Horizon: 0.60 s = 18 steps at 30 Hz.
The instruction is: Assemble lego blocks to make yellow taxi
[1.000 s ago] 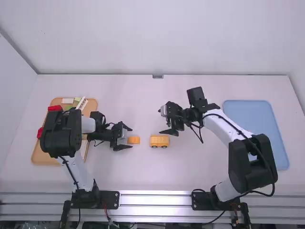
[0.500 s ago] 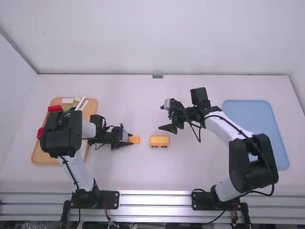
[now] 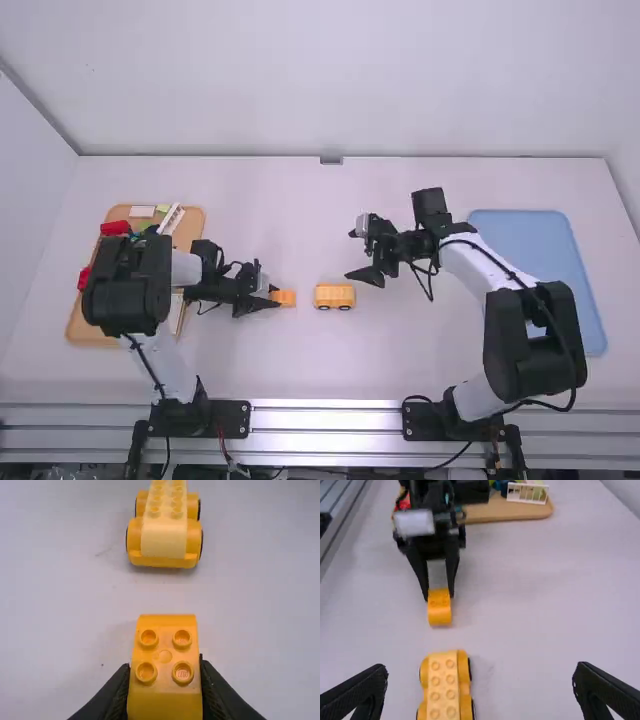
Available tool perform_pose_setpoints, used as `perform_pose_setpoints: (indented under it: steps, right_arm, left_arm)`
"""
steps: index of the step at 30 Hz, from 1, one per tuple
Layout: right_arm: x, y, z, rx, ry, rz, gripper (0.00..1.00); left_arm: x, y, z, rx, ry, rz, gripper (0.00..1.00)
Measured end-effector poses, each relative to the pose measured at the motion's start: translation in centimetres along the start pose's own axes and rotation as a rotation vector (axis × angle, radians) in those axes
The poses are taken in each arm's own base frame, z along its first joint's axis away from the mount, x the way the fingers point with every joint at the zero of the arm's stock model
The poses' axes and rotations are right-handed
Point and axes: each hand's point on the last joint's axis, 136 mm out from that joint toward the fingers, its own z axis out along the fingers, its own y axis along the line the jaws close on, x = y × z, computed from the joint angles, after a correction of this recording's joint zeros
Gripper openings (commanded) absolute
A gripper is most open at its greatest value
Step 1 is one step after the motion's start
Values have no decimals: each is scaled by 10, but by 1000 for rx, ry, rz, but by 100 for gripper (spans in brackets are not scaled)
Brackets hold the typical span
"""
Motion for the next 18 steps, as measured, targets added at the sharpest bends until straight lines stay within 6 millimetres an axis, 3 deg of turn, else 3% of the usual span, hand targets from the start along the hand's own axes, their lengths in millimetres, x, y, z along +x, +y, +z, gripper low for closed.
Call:
perform_pose_setpoints:
  steps: [4,8,12,18]
  right_arm:
    - [18,-1,-6,35,-19,-86,99]
    - [33,-1,4,71,-72,-168,99]
    - [58,7,19,77,-133,-164,99]
    - [89,33,38,33,-198,-119,99]
  left_arm:
    - [-36,2,-11,-11,-1,97,24]
    - [-68,4,-14,-28,-5,192,23]
    - [-87,9,-3,-42,17,225,21]
    - [-106,10,28,-33,34,231,22]
